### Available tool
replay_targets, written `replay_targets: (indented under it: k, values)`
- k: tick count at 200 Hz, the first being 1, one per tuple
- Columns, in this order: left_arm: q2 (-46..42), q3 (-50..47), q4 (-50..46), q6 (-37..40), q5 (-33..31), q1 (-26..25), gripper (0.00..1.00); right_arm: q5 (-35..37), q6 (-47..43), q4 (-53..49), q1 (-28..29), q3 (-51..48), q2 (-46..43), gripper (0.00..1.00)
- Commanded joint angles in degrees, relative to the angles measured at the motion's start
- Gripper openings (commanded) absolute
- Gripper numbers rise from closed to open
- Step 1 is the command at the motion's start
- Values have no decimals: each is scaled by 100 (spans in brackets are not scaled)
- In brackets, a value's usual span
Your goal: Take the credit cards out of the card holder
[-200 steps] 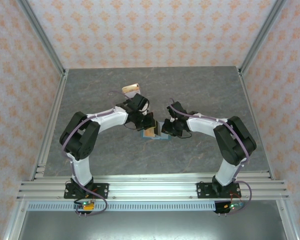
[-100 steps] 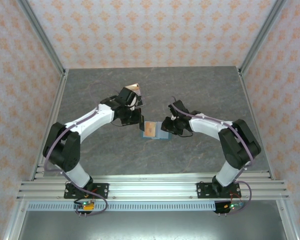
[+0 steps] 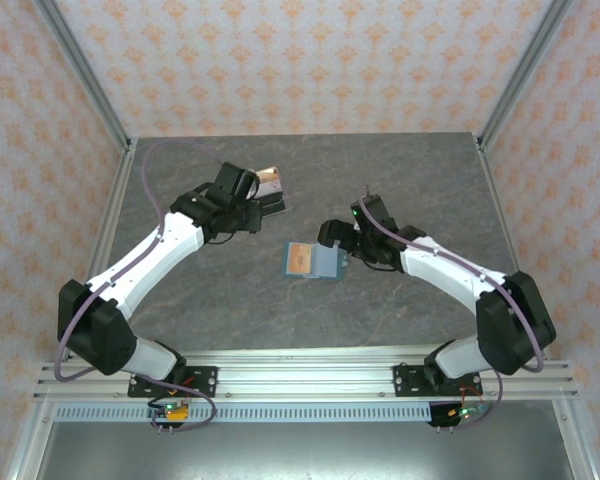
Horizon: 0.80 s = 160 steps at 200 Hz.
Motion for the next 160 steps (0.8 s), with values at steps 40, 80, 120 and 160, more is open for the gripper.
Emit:
replay_targets:
  k: [40,80,120,160]
  values:
    - [1259,1639,-190,2671,253,270,0,320,-4,-68,-12,-151,-258,99]
    - [2291,2947,-939,3966,774,546,0,380,-52,-223,-9,-169,-394,99]
    - [3313,3956,-1585,4847,1109,838,0,419,-84,-324,-17,-136,-459,100]
    - [4041,4763,-2064,5099,1088,1051,0,433,-102,-398,-13,-48,-463,99]
